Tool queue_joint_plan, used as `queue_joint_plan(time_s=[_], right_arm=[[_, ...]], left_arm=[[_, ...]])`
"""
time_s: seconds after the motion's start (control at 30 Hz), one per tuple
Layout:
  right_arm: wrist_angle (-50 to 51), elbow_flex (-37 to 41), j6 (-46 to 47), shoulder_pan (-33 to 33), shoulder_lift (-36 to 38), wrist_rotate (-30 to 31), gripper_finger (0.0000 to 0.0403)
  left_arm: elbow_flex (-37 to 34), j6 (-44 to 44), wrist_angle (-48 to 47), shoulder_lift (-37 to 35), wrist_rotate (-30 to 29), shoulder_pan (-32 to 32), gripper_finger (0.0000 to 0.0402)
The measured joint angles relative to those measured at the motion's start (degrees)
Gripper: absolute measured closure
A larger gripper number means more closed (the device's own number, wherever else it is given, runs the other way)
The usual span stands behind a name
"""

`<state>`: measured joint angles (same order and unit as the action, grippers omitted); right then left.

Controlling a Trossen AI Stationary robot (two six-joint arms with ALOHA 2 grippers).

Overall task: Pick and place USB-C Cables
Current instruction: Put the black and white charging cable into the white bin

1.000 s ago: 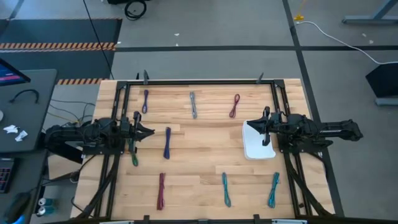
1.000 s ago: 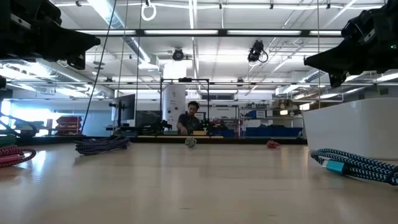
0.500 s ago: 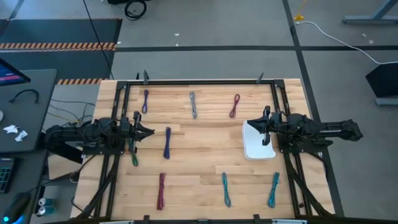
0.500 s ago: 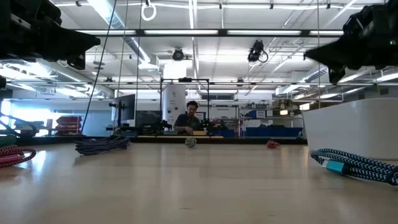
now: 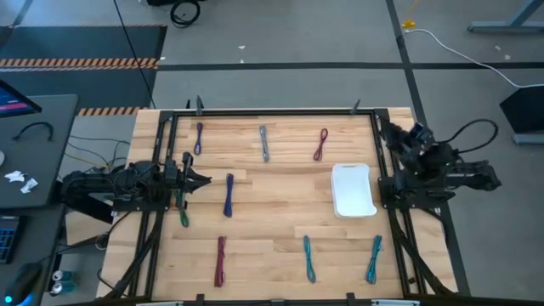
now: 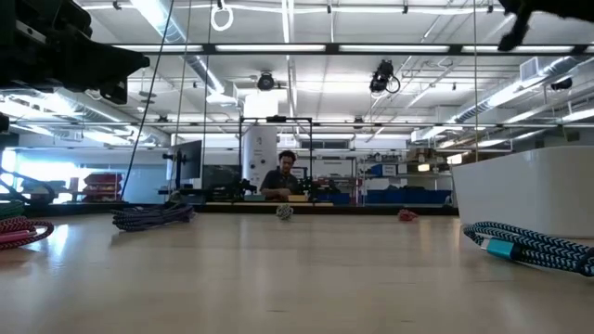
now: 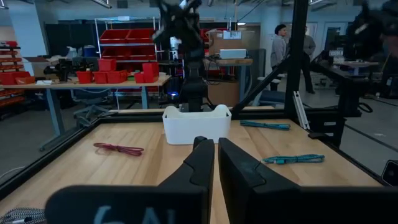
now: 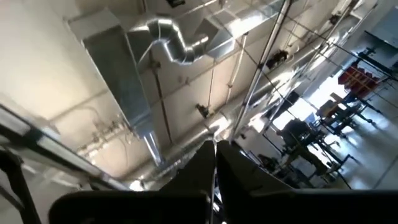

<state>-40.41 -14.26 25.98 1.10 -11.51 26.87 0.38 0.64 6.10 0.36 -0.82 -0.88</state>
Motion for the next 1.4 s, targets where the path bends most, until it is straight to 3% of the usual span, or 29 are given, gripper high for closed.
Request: queue_joint_plan(time_s=[0.3,0.5,0.63,0.8,1.0,1.23,1.4], right_arm=[[25.0,-31.4,-0.1,3.7,-37.6,-0.1,0.0383],[39.0,-50.3,5.3,9.1,-61.7,-8.0,0.0378],[48.0,-60.6,6.9,13.1,-74.0,-13.4,0.0353],[59.3,-70.8,9.2,17.5,-86.8,-20.5,0.0297],[65.6,-79.9,10.5,20.6,-100.4,-28.1,0.0249],[77.5,-88.8,12.9,21.3,-112.1,-28.6,0.0228],[81.9,-90.6,13.2,21.2,-117.7,-28.7,0.0215]], left_arm=[[0.0,0.0,0.0,0.0,0.0,0.0,0.0363],[0.0,0.0,0.0,0.0,0.0,0.0,0.0367],[0.0,0.0,0.0,0.0,0.0,0.0,0.0371],[0.0,0.0,0.0,0.0,0.0,0.0,0.0367],[0.0,0.0,0.0,0.0,0.0,0.0,0.0364],[0.0,0.0,0.0,0.0,0.0,0.0,0.0373],[0.0,0.0,0.0,0.0,0.0,0.0,0.0370]])
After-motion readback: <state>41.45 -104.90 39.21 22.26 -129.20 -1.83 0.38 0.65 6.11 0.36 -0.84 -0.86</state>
